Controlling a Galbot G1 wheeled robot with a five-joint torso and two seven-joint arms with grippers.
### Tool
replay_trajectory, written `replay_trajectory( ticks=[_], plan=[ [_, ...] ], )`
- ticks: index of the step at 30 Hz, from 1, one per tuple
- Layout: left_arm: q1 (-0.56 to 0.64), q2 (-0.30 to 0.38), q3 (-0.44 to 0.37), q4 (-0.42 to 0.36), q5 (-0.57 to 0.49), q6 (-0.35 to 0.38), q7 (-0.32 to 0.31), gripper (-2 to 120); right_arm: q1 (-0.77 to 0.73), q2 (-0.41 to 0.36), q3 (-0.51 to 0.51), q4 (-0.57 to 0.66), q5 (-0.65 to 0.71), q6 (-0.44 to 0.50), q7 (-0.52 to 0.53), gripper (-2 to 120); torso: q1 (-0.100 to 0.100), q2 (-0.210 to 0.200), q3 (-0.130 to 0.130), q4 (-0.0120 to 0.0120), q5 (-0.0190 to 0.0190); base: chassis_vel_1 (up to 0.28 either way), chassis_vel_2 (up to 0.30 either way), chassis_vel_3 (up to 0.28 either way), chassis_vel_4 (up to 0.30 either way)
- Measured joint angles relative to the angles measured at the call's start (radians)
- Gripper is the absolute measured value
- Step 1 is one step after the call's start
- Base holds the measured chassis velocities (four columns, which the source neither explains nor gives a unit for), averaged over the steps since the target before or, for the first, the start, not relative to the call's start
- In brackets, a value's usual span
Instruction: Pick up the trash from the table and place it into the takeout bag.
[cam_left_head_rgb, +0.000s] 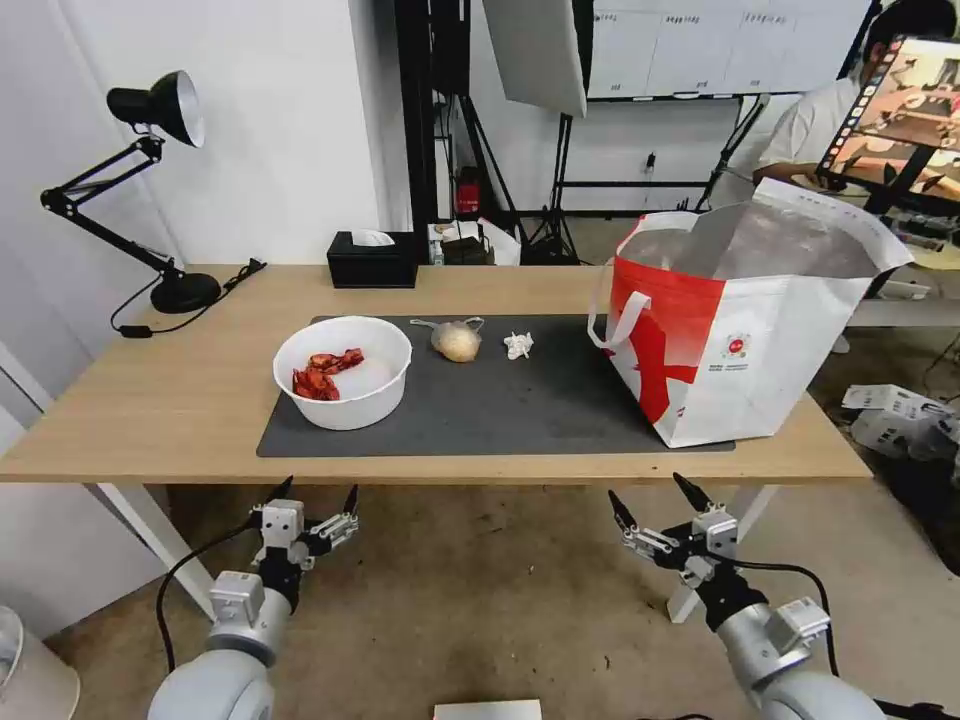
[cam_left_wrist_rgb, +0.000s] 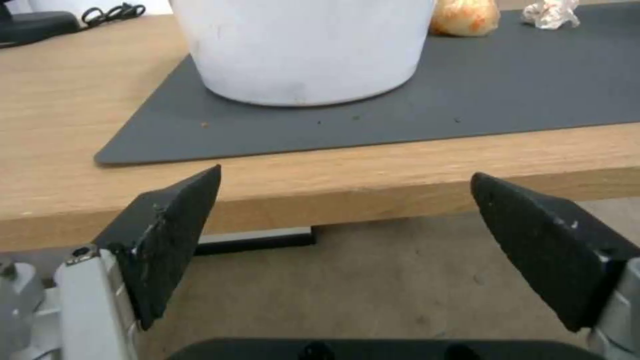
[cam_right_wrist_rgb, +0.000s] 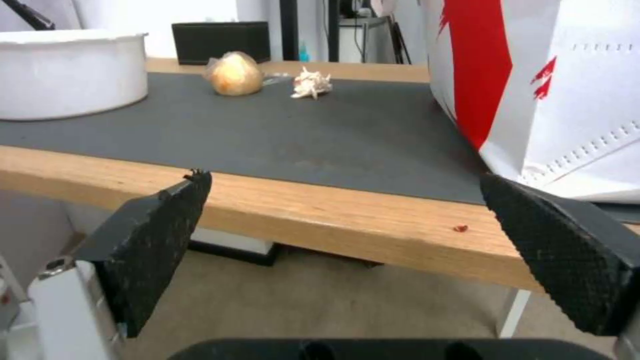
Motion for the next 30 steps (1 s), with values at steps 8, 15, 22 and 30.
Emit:
replay_trajectory(
  ticks=[8,15,22,30],
  plan=[
    [-0.003,-0.002,0.001,0.011,-0.003,-0.015,0.000,100,0.002,0.002,-0.001,-0.006,0.000,0.000,-0.001,100,0.000,0.000,0.000,0.0001,0.0000,0.000,0.000,0.000,0.000],
    [-0.007,-0.005,0.002,0.003,-0.005,-0.015,0.001,100,0.020,-0.004,-0.012,-0.018,0.005,0.000,-0.002,100,0.000,0.000,0.000,0.0001,0.0000,0.000,0.000,0.000,0.000],
    [-0.029,0.002,0.038,0.017,-0.007,-0.015,0.001,100,0.049,-0.003,-0.026,-0.020,0.030,-0.001,-0.001,100,0.000,0.000,0.000,0.0001,0.0000,0.000,0.000,0.000,0.000],
    [-0.051,0.000,0.057,0.024,-0.007,-0.005,0.003,100,0.268,-0.101,-0.164,-0.101,0.085,0.008,-0.031,100,0.000,0.000,0.000,0.0004,0.0001,0.000,0.000,0.000,0.000]
  ],
)
